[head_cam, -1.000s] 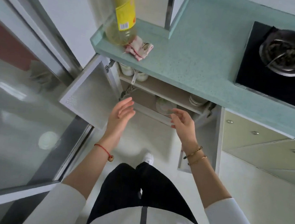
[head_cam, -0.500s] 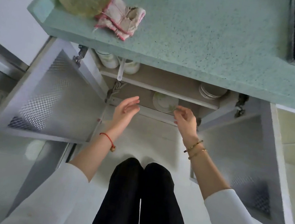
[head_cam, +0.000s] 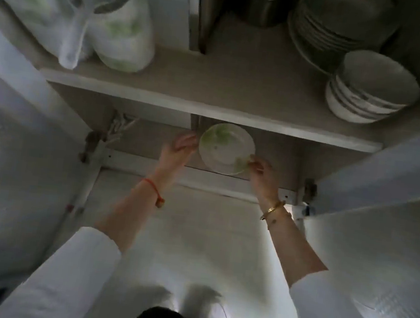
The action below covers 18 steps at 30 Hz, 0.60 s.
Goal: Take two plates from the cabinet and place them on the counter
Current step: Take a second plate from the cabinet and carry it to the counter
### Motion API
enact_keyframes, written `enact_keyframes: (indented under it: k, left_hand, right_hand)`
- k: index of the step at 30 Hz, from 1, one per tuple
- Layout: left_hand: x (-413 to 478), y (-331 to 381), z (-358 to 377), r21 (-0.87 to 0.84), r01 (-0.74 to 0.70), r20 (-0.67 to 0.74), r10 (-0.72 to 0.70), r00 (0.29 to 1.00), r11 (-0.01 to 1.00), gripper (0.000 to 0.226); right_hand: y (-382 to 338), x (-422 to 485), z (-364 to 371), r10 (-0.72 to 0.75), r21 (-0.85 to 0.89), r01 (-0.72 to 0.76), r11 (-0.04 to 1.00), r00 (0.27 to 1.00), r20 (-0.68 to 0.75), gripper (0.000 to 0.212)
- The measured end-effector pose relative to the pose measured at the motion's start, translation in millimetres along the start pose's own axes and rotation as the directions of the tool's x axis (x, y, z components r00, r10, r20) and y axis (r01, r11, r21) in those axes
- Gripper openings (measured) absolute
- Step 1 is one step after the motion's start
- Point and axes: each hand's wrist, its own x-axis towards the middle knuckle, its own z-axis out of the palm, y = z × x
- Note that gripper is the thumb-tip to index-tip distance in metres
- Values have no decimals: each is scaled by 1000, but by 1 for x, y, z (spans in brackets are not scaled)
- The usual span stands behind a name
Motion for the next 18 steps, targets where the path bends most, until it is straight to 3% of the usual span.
enact_keyframes:
  k: [3,8,13,18]
  left_hand:
    - [58,-38,19,72,4,16,-5,1000,997,46]
    - [126,-82,41,233,-24,11,21,1000,972,51]
    - [157,-104,52,375,-98,-37,120,992,922,52]
    - [159,-106,52,478,-142,45,137,989,867,58]
  right_hand:
    - [41,47,21,-32,-26,31,999,998,-56,28]
    - [86,109,42,-113,-242,85,967,988,-104,36]
    - [109,145,48,-190,-358,140,923,976,-107,31]
    - [116,158,50,-174,-353,137,926,982,-76,29]
